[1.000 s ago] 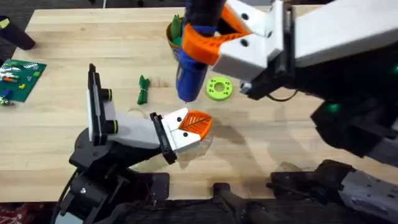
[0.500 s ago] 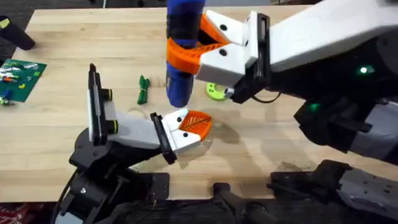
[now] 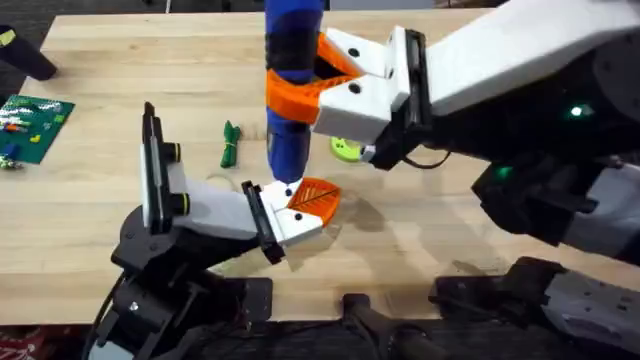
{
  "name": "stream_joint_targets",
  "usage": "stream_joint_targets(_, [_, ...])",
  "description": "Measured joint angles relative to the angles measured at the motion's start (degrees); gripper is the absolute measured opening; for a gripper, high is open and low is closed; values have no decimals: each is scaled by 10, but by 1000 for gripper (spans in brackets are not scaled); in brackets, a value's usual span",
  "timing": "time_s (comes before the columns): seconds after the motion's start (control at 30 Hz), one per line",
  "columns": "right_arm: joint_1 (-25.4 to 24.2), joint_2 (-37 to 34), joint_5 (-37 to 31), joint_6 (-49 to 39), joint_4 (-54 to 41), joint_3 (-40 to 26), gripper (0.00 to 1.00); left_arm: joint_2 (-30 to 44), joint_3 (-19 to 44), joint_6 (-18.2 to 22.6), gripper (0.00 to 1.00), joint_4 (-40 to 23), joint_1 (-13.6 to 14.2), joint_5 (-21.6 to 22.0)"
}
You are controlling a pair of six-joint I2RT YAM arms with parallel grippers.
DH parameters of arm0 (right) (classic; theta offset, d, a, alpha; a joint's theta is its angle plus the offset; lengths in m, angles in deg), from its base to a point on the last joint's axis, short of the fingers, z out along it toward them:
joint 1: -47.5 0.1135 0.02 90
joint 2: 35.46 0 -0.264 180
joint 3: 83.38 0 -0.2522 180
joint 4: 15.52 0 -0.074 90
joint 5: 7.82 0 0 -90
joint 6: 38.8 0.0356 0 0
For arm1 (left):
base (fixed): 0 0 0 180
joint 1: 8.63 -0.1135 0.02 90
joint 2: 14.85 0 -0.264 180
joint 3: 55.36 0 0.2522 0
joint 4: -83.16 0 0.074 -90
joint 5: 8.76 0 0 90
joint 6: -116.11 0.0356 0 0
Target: Pick up the gripper from the table and insert it into the empty holder that is missing its gripper. Then pick up a screw, insert it into the mounting hole, and use the screwdriver to tighten it. Finally, clean up the table by picking up the vegetable and placing it into the bucket.
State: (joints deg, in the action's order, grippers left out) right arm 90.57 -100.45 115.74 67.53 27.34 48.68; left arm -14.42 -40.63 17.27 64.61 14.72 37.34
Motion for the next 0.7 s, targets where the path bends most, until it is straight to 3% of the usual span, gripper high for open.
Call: stream_joint_targets(0.7, [0,0,0,2,-24,0,30,0,0,0,15,0,0,0])
